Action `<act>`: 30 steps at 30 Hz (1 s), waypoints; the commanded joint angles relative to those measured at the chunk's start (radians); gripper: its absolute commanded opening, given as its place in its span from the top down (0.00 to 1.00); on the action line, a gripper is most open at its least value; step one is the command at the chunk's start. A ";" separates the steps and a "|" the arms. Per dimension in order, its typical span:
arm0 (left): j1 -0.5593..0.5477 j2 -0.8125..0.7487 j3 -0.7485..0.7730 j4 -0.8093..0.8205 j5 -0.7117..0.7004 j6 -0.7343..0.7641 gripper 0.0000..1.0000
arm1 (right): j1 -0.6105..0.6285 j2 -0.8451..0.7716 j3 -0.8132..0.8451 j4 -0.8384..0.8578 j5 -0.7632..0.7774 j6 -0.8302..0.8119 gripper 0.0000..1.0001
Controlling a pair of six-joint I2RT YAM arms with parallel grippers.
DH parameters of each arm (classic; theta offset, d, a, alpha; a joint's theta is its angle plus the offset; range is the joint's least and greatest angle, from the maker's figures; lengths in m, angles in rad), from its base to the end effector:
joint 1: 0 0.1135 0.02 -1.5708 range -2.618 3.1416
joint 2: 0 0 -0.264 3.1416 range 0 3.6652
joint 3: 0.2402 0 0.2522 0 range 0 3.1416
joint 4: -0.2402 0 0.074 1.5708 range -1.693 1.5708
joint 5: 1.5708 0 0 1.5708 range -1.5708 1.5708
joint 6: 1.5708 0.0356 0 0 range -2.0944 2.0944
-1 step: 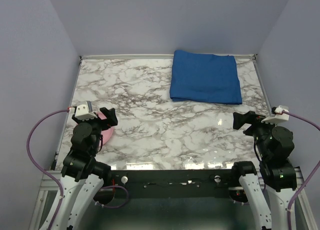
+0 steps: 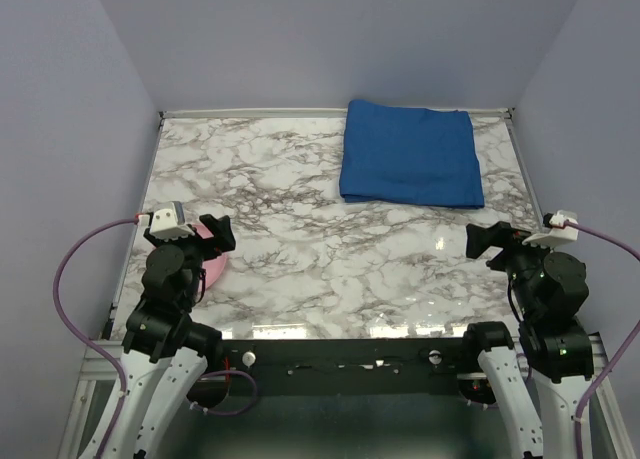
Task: Open and lay out the surgical kit
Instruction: Move the surgical kit at the center of the board.
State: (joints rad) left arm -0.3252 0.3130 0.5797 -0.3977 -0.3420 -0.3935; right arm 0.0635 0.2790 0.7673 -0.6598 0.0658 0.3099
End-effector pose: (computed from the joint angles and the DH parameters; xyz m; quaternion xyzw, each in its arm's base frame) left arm 0.0947 -0.0193 0.3032 -0.1374 0.7366 -0.1087 0.6532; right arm 0.0623 0.0016 0.3354 0.1150 0.7563 0.0947 0.6371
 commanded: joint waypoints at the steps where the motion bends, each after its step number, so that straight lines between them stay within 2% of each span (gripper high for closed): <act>1: -0.005 0.011 0.009 0.025 -0.037 0.001 0.01 | -0.004 -0.021 -0.020 0.031 0.012 -0.019 0.00; 8: -0.005 0.057 0.014 0.037 -0.026 -0.024 0.01 | -0.005 -0.014 -0.039 0.045 0.037 -0.028 0.00; 15: -0.005 0.126 0.006 0.077 0.009 -0.093 0.01 | -0.004 0.044 -0.074 0.150 -0.118 -0.060 0.00; 18: -0.005 0.222 0.031 0.095 0.052 -0.125 0.01 | -0.005 0.164 -0.056 0.167 -0.135 -0.038 0.00; 22: -0.006 0.427 0.081 0.138 0.144 -0.162 0.01 | -0.005 0.372 0.001 0.170 -0.101 0.000 0.00; 26: -0.008 0.624 0.153 0.215 0.250 -0.183 0.01 | -0.010 0.592 0.032 0.219 0.063 0.014 0.00; 29: -0.009 0.791 0.225 0.278 0.334 -0.218 0.01 | -0.047 0.708 0.059 0.290 0.077 -0.022 0.00; 30: -0.011 0.832 0.247 0.296 0.368 -0.237 0.01 | -0.097 0.788 0.075 0.298 0.062 -0.022 0.00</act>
State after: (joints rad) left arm -0.3294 0.9936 0.7341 -0.2356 -0.1429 -0.5621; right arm 0.0509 0.8970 0.7704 -0.4610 0.0544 0.3016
